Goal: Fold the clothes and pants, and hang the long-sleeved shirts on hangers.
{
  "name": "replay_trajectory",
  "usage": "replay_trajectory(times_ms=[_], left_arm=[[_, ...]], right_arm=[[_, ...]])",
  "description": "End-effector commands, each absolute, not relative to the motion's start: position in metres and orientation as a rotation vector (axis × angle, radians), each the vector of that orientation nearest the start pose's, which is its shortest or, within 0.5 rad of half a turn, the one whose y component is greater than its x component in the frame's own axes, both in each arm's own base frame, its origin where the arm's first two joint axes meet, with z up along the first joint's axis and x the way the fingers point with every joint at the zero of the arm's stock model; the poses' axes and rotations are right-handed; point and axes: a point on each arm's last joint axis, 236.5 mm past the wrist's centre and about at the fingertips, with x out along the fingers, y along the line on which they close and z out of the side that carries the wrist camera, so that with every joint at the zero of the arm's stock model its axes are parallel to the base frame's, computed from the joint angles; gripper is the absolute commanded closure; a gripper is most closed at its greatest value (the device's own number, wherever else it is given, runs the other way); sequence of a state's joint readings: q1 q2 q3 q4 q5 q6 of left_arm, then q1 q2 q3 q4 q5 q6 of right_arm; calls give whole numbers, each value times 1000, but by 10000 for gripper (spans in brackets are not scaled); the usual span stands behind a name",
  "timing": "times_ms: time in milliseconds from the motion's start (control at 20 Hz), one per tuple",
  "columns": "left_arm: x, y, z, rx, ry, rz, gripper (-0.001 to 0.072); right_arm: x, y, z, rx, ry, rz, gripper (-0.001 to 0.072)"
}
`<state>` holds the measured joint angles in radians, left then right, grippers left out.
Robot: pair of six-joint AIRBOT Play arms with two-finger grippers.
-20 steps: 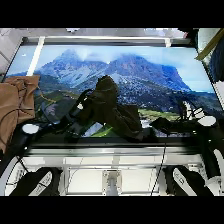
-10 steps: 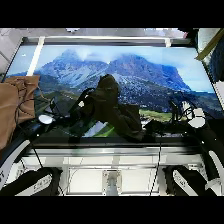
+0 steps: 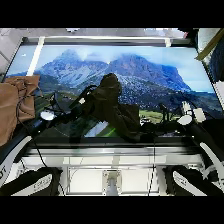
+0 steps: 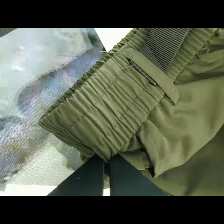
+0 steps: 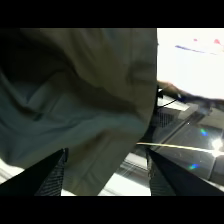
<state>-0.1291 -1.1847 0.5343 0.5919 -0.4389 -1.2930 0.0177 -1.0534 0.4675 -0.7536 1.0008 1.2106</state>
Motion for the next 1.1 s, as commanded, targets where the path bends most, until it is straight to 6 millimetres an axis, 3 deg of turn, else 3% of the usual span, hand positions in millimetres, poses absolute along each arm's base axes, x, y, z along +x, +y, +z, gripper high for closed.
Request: replay_trajectory(times_ms=[0, 100, 250, 300, 350, 400, 550, 700, 800, 950, 1050], left_arm=[[354, -131, -79, -701, 1032, -146, 683], [351, -133, -80, -702, 1043, -153, 683], [350, -134, -80, -704, 1050, -159, 683], [349, -135, -80, -705, 1052, -160, 683], [349, -135, -80, -704, 1052, -161, 683], [350, -135, -77, -701, 1043, -165, 683], [355, -131, -40, -609, 980, -238, 685], [337, -125, 27, -393, 931, -370, 685], [323, -123, 83, -329, 861, -425, 685], [314, -125, 188, -267, 622, -478, 686], [311, -125, 251, -238, 479, -495, 686]], right_arm=[[229, 164, -95, 577, 1462, 463, 144], [226, 172, -100, 587, 1485, 470, 144], [242, 183, -91, 623, 1415, 499, 168], [250, 183, -88, 636, 1386, 488, 234], [260, 182, -86, 644, 1354, 471, 512], [268, 181, -83, 648, 1328, 461, 702], [280, 190, -53, 604, 1274, 553, 706], [281, 203, 28, 485, 1169, 733, 706], [279, 210, 113, 449, 1013, 814, 706], [276, 207, 245, 395, 681, 842, 708], [270, 201, 308, 348, 524, 838, 709]])
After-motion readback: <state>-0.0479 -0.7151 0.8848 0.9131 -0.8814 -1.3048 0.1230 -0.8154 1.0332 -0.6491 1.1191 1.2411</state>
